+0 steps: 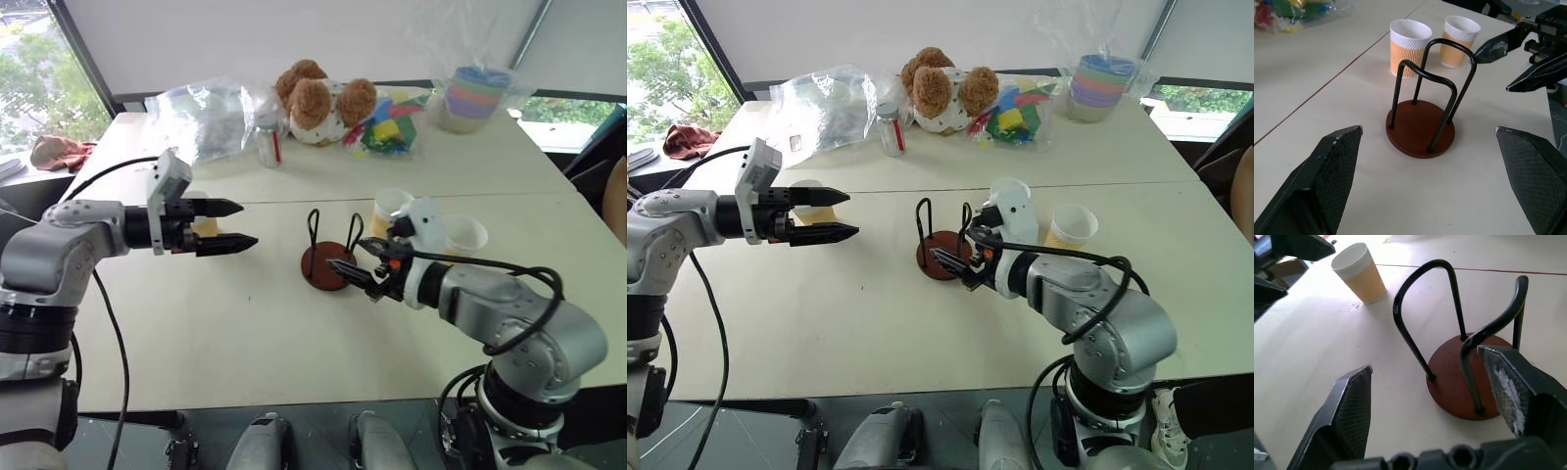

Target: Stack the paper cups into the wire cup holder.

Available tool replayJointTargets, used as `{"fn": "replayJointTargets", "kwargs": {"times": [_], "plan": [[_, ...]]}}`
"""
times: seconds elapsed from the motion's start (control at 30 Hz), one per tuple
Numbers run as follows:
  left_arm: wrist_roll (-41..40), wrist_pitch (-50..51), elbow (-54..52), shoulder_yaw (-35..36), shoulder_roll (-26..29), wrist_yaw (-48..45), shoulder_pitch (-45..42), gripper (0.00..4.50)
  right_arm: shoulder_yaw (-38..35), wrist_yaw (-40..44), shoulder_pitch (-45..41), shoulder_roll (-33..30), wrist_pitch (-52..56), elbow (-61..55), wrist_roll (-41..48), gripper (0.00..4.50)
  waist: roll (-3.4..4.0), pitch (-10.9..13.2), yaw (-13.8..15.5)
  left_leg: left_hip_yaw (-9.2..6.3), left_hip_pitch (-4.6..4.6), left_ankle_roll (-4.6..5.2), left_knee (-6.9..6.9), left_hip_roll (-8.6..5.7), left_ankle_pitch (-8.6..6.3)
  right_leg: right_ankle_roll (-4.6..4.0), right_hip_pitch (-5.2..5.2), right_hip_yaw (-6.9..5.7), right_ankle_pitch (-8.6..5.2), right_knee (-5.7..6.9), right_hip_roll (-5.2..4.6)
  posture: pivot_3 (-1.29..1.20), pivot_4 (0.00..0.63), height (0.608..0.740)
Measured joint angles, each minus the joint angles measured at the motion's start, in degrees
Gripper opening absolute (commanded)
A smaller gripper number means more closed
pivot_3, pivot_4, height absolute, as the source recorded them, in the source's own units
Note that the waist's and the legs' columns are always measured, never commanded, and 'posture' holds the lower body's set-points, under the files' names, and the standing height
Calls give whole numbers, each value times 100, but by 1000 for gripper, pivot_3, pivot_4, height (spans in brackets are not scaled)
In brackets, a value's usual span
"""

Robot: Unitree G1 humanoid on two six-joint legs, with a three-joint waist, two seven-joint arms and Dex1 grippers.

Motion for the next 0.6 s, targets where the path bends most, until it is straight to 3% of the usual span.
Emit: {"fn": "replayJointTargets", "kwargs": {"times": [0.07, 0.13, 0.33, 0.43, 0.6], "plan": [[-25, 22, -15, -13, -152, -1, -101, 4500, -238, 313, 4, -162, 0, -14, 344, 3752, 0, 0, 4, 0, 2, 0, 1, 0, 0, 0, 3, 0, 0, 0, -1, 0, 150, 740], [-88, 55, -175, -83, -225, -34, -69, 4500, -516, 802, 53, -716, -2, -57, 799, 3752, -2, 0, 5, 0, 2, 6, 1, -1, -3, 0, 7, 1, 0, -4, -2, 0, 150, 740], [-55, 105, -599, -399, -68, -276, 101, 4500, -740, 2374, 600, -3326, -707, 265, 1500, 3752, -7, 5, 0, 6, 6, 15, 4, -2, -9, 9, 10, 5, -7, -20, -6, 0, 150, 740], [51, 20, -736, -434, 136, -409, 50, 4500, -296, 2940, 633, -4368, -1972, 1119, 1009, 3752, -13, 9, -26, 24, 32, 15, 4, 0, -9, 9, 23, 17, -8, -14, -6, 0, 150, 740], [184, -158, -714, -421, 239, -466, -339, 4500, 941, 3155, -350, -4581, -4020, 3083, -350, 3752, -21, 13, -17, 35, 49, 15, 6, 2, -9, 9, 35, 28, -8, -10, -5, 0, 150, 740]]}}
